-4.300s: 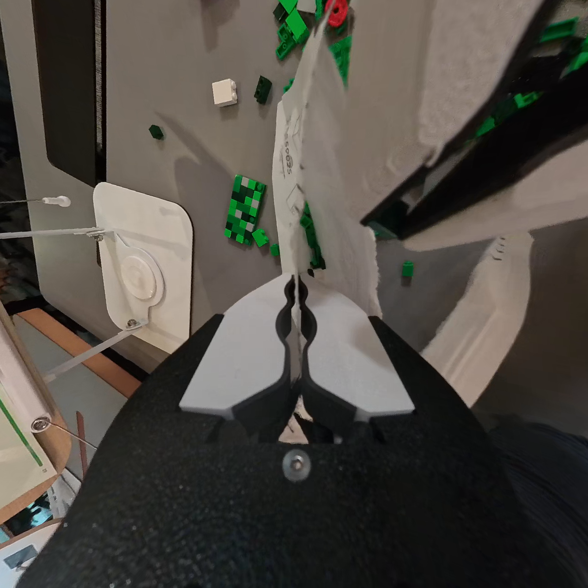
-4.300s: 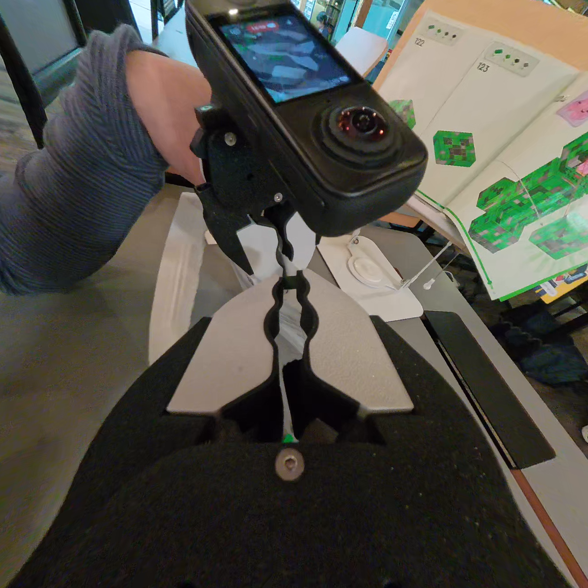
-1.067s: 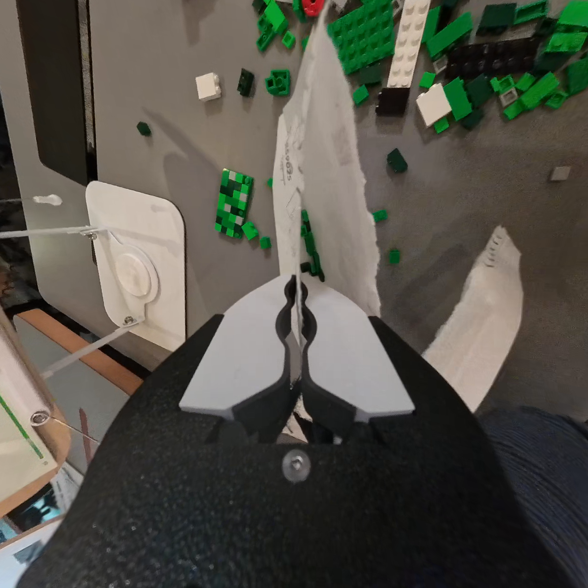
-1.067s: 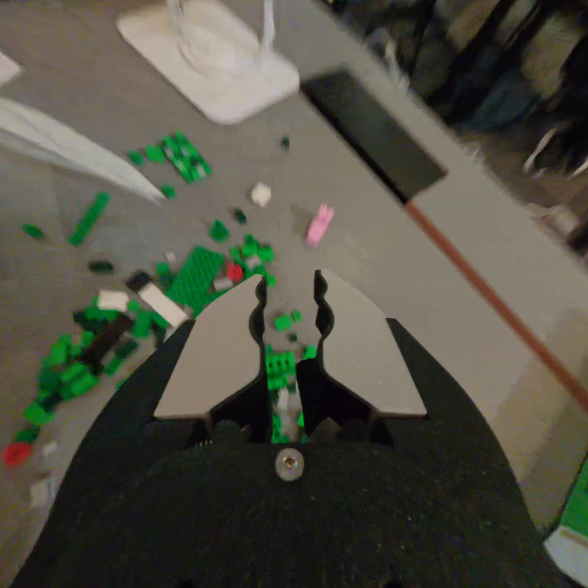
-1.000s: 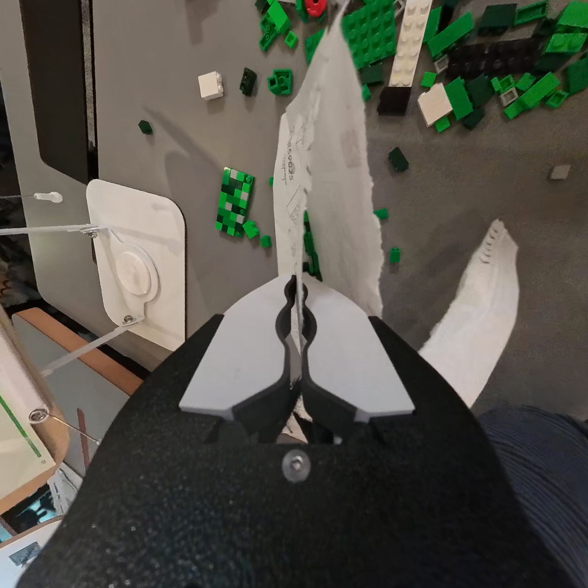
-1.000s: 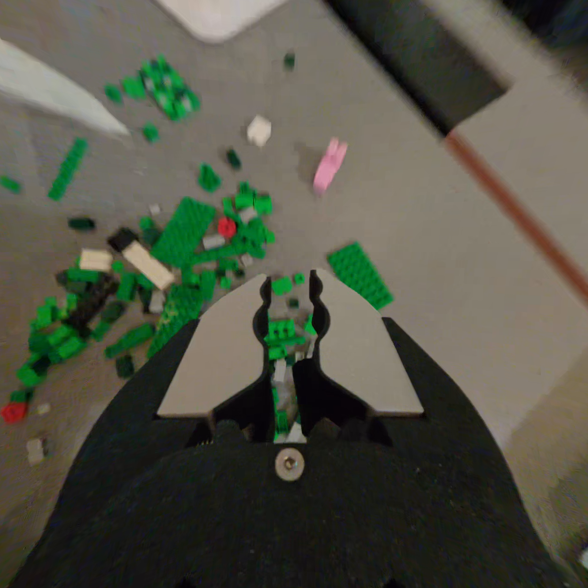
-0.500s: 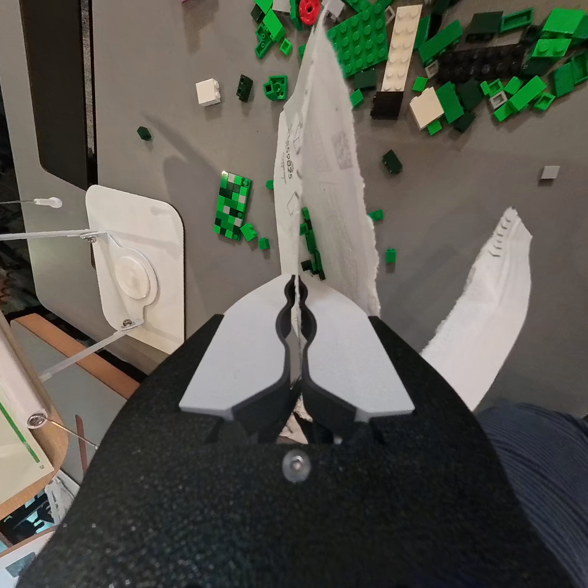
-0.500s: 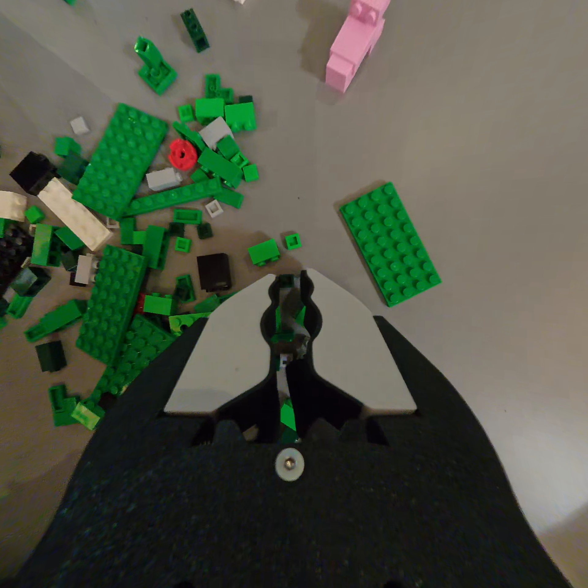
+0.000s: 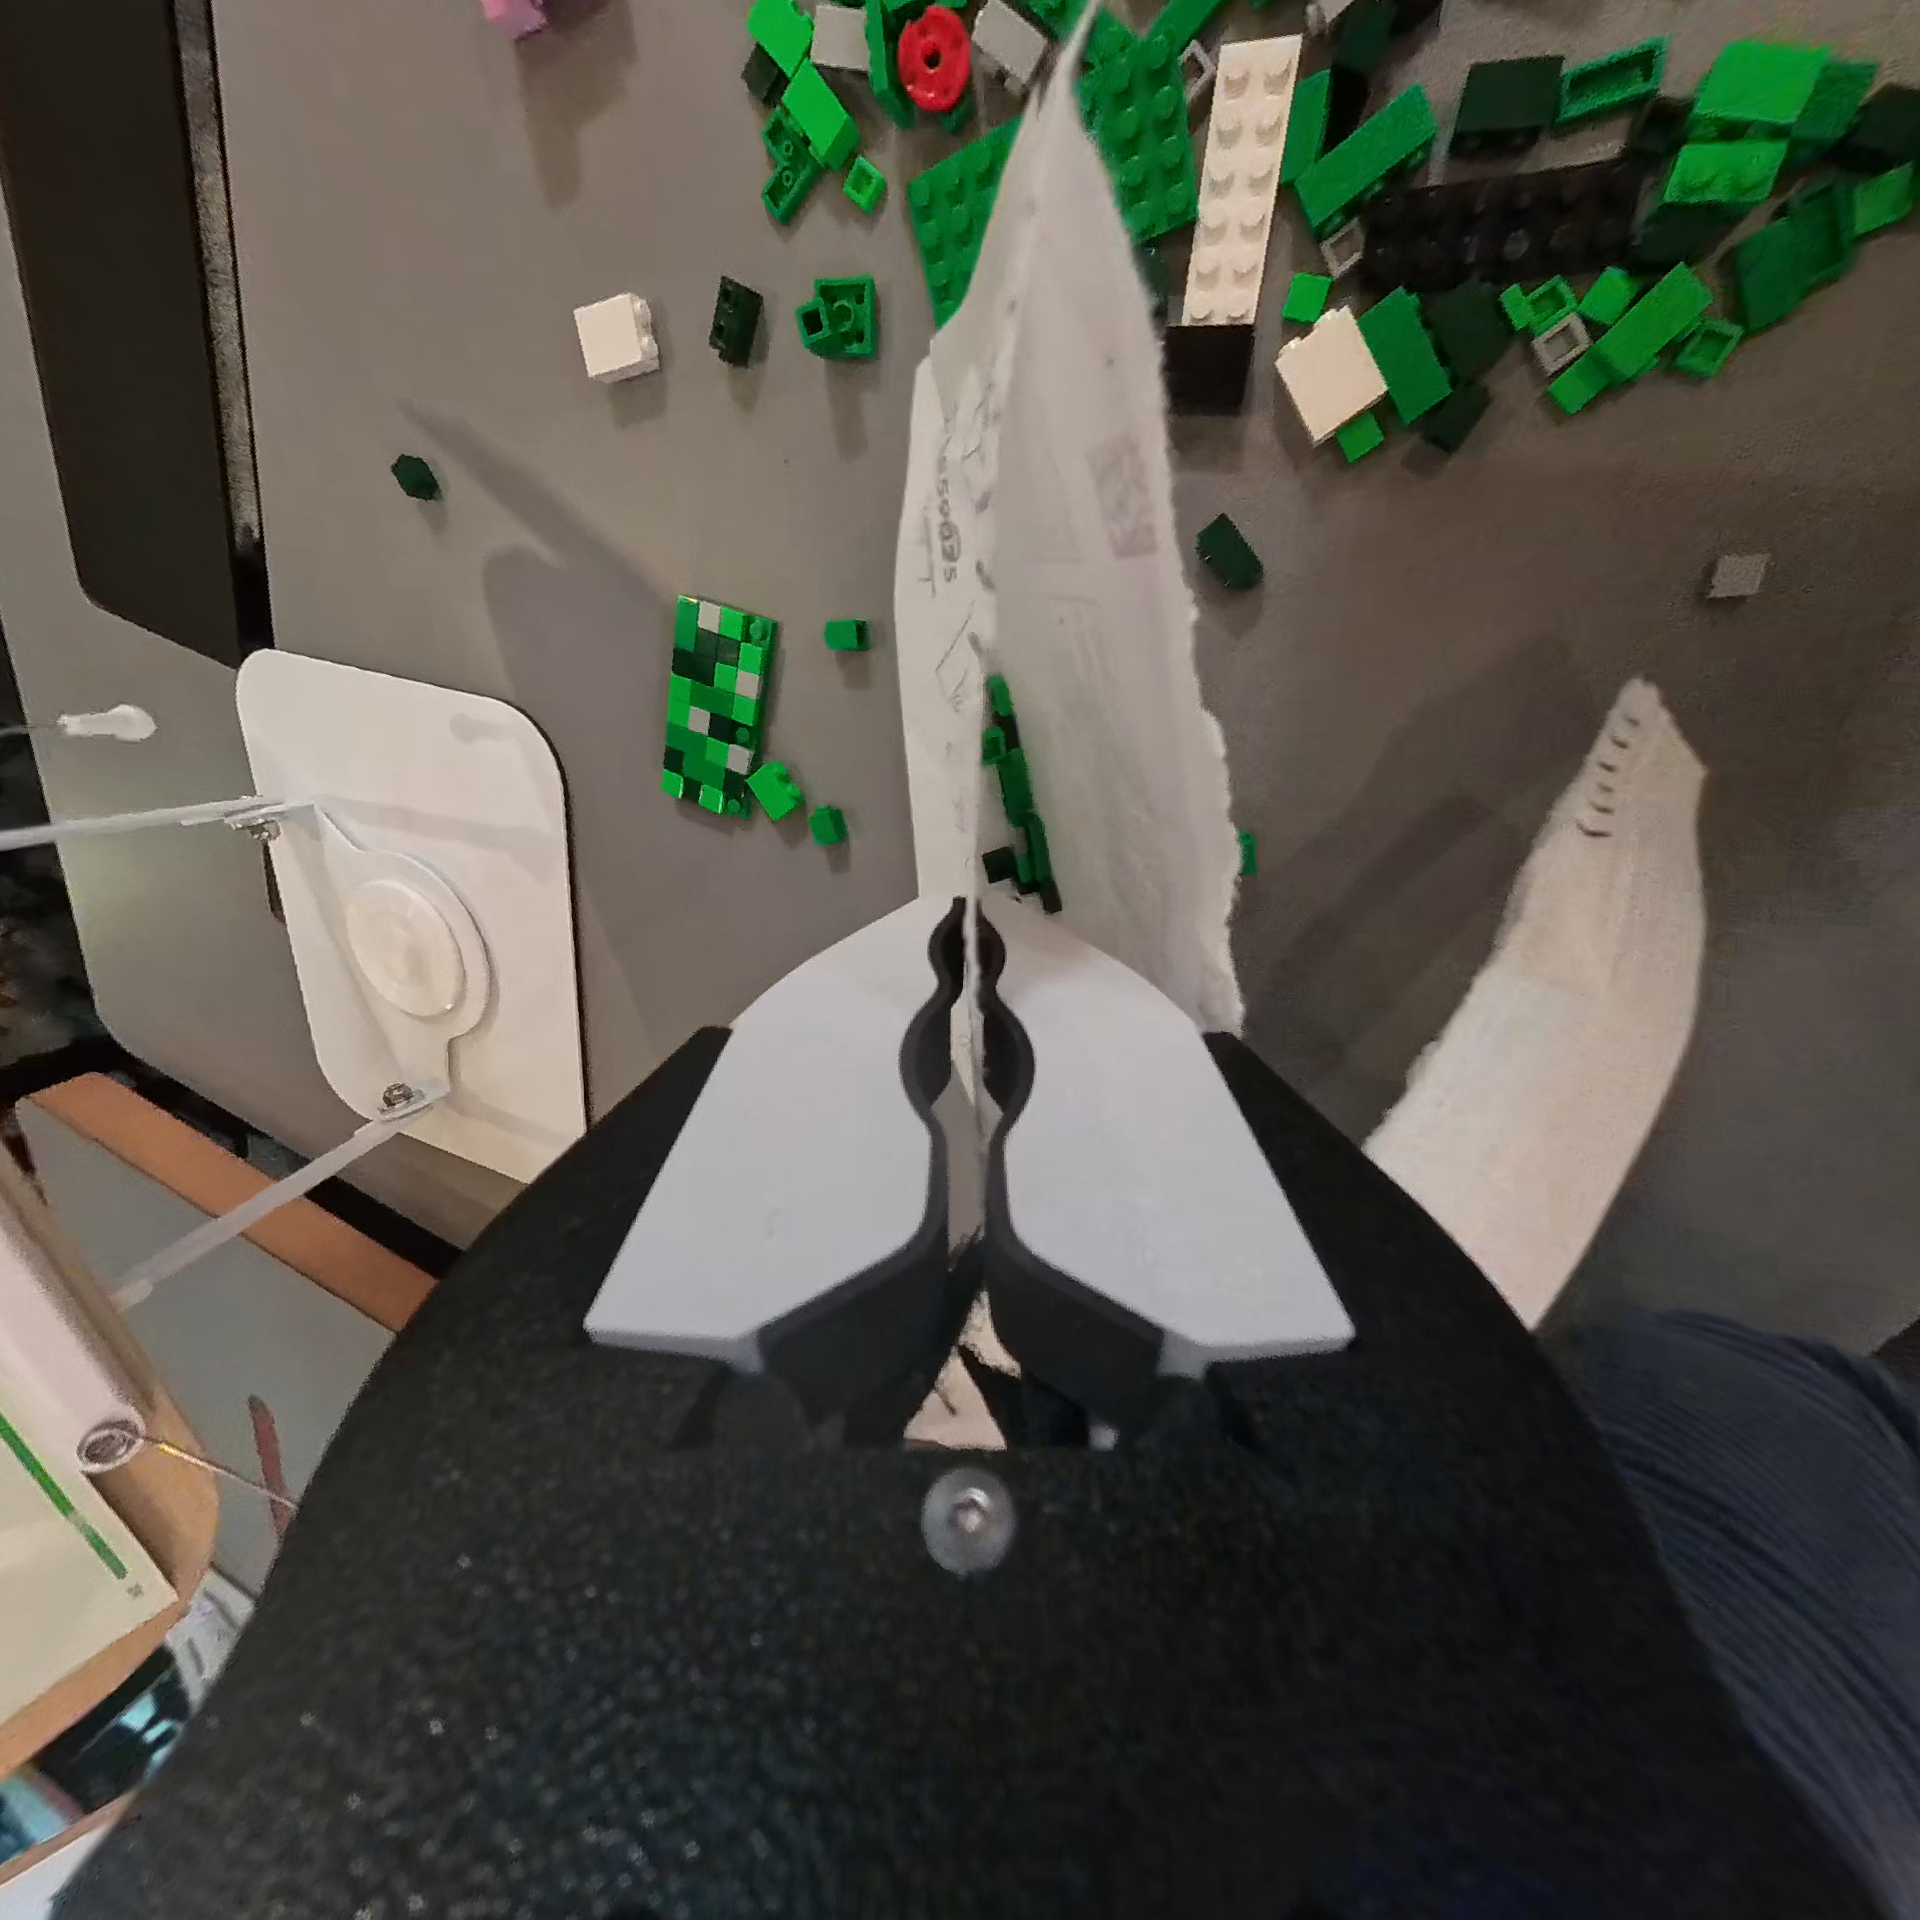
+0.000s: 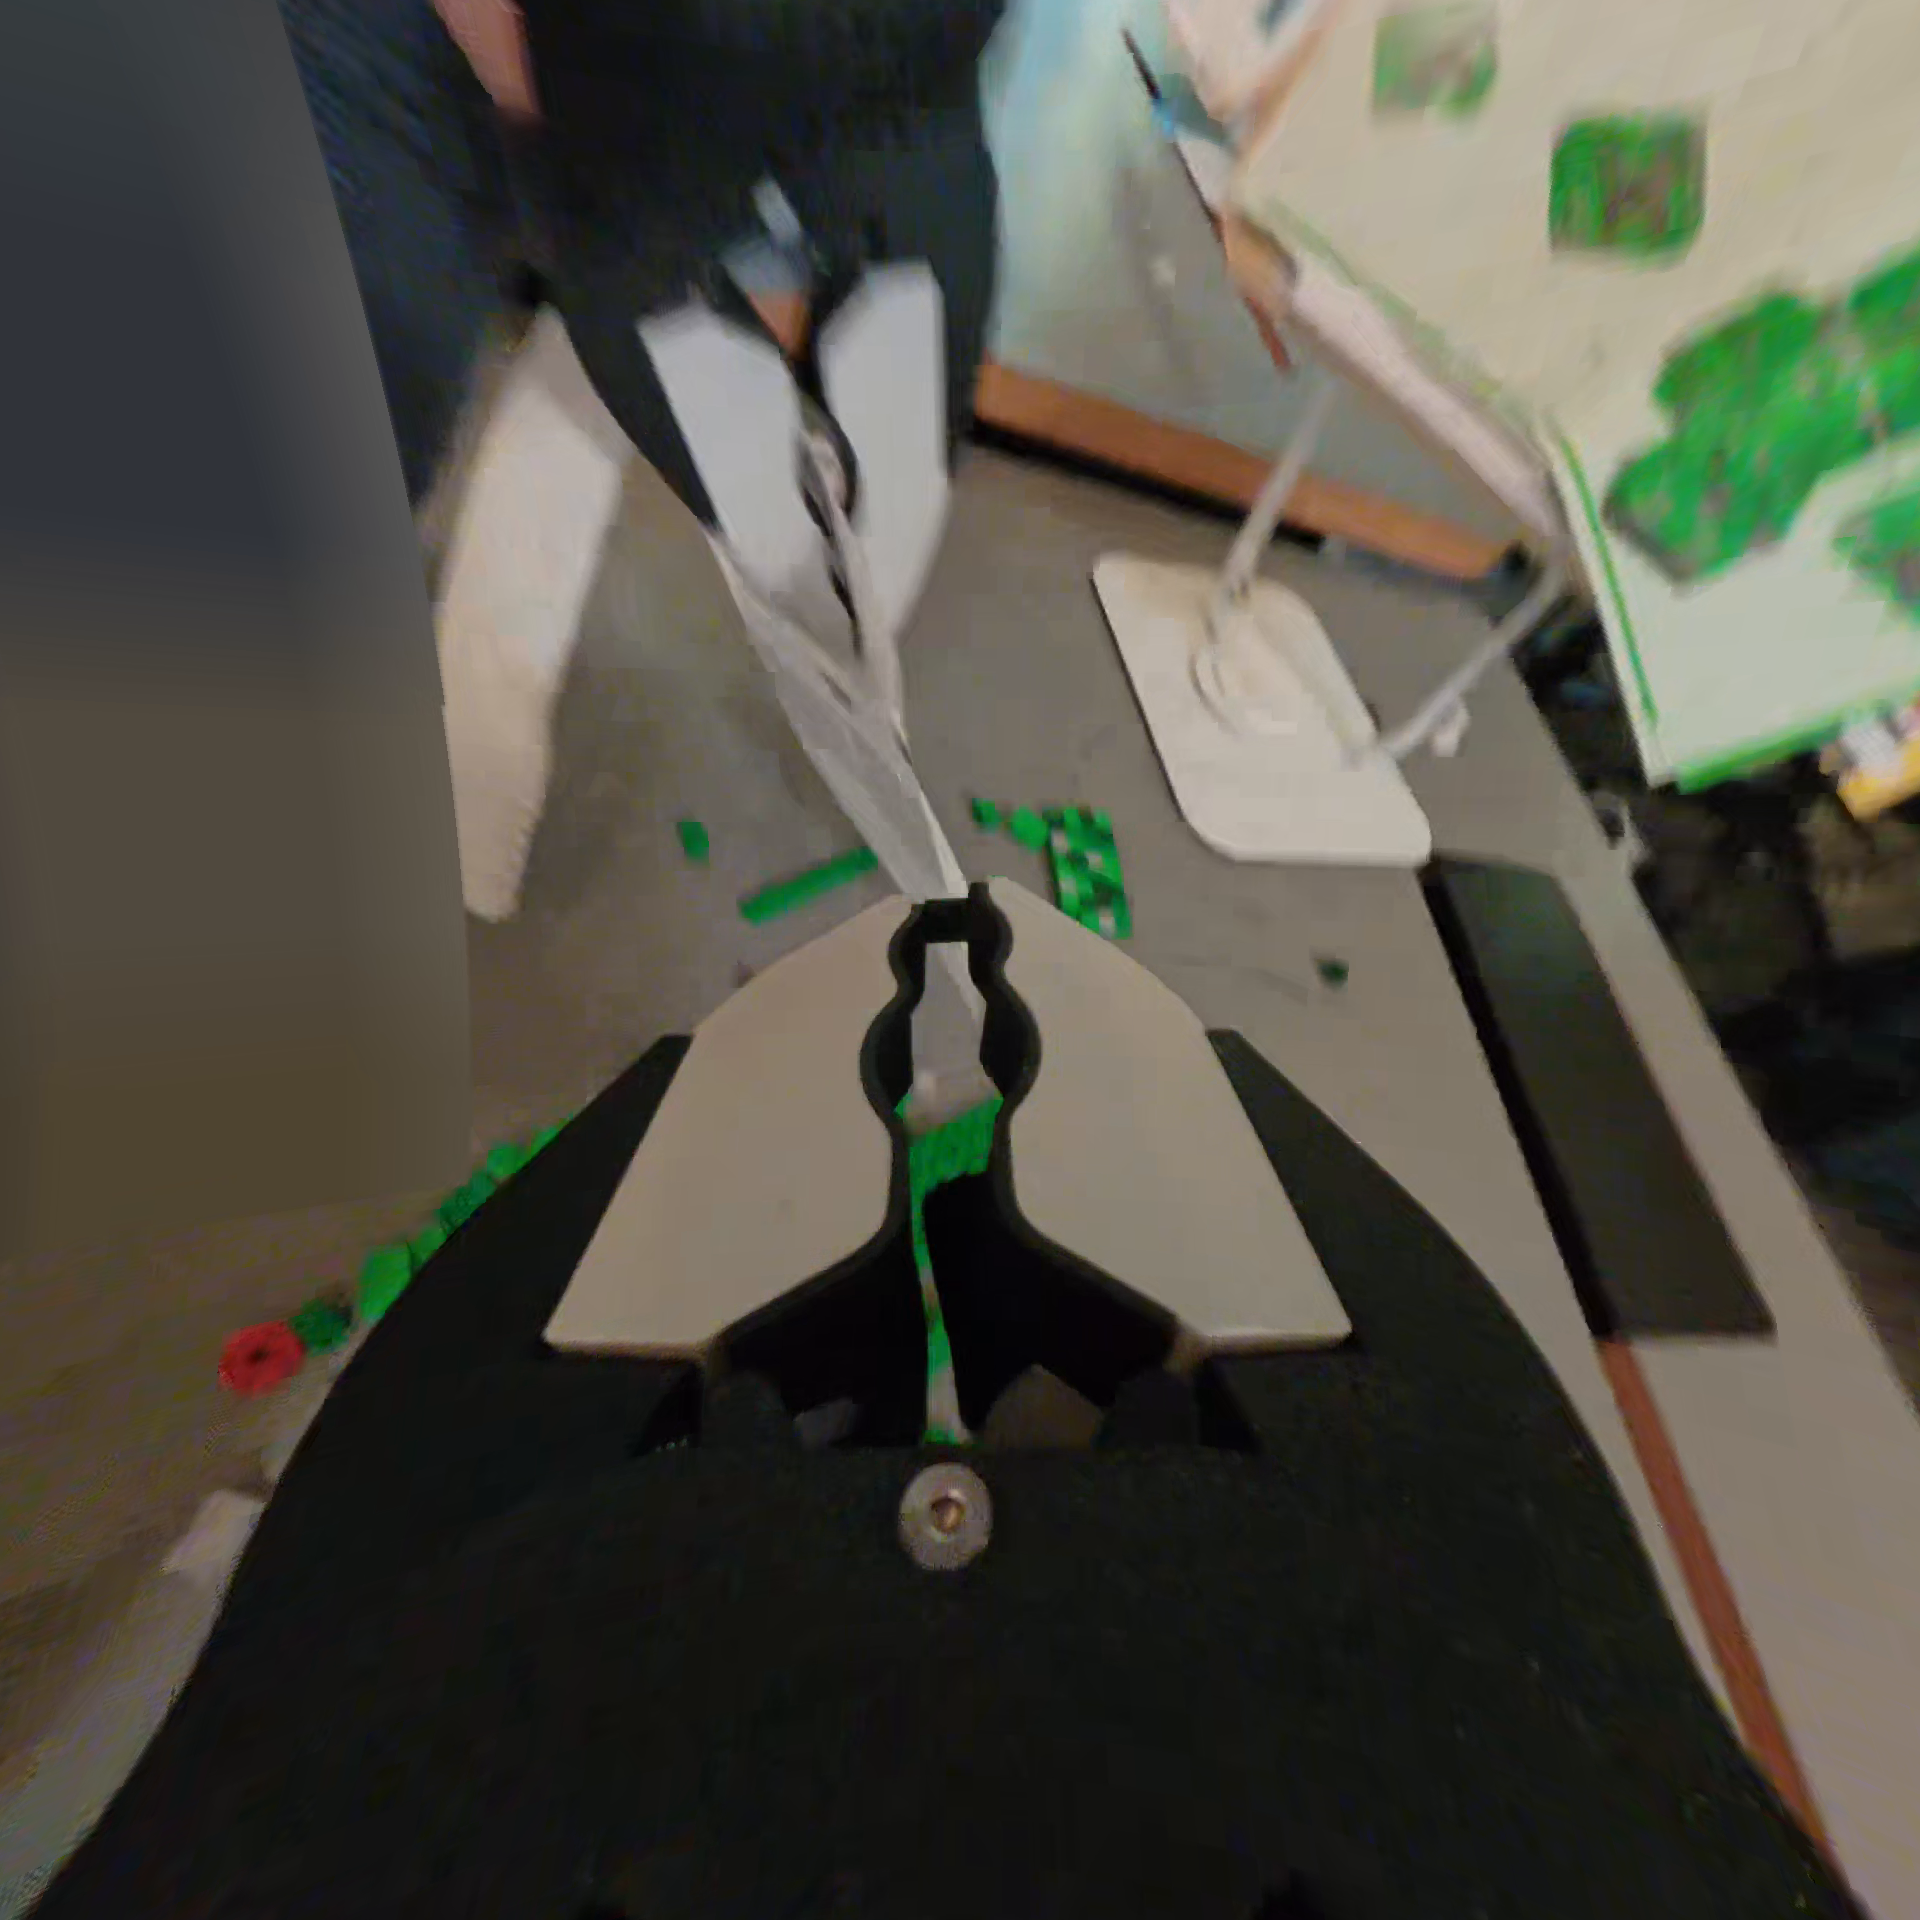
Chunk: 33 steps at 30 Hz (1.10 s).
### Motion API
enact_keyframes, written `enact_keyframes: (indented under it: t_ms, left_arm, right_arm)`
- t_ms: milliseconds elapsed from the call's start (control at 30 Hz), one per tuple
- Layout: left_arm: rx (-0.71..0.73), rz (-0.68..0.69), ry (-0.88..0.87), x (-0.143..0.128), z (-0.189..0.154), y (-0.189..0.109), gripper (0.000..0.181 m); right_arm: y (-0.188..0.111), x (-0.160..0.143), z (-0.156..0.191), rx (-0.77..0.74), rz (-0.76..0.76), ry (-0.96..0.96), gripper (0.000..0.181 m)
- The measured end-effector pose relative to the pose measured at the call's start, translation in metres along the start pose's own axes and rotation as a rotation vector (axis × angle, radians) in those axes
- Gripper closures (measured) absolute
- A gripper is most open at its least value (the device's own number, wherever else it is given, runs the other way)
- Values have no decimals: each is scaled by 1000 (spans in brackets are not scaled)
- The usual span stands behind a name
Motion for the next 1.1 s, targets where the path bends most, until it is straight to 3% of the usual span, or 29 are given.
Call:
enact_keyframes:
  t_ms: [133, 367, 733, 867, 1100]
  left_arm:
    - [-20, 20, 10, 5, -1, 7, 181]
    - [-24, 26, 32, 10, -4, 9, 181]
    - [-15, 29, 54, 13, -8, 7, 181]
    - [5, 24, 92, 16, -11, 5, 181]
    - [9, 18, 134, 20, -16, 4, 181]
  right_arm:
    - [22, 34, 25, 11, -89, -77, 174]
    - [49, 40, 37, -99, 44, -150, 173]
    - [51, 37, 41, -142, 165, -226, 161]
    - [48, 37, 36, -176, 200, -189, 146]
    - [36, 33, 22, -222, 234, -97, 141]
Point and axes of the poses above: each gripper's, where its closed fingertips meet, y out along the fingers, x out of its top, z = x × y across the jaws, the point moved 7 cm from there along -y, back along the fingers, and after that the axes turned 6 degrees about -x, right-handed, at the moved point
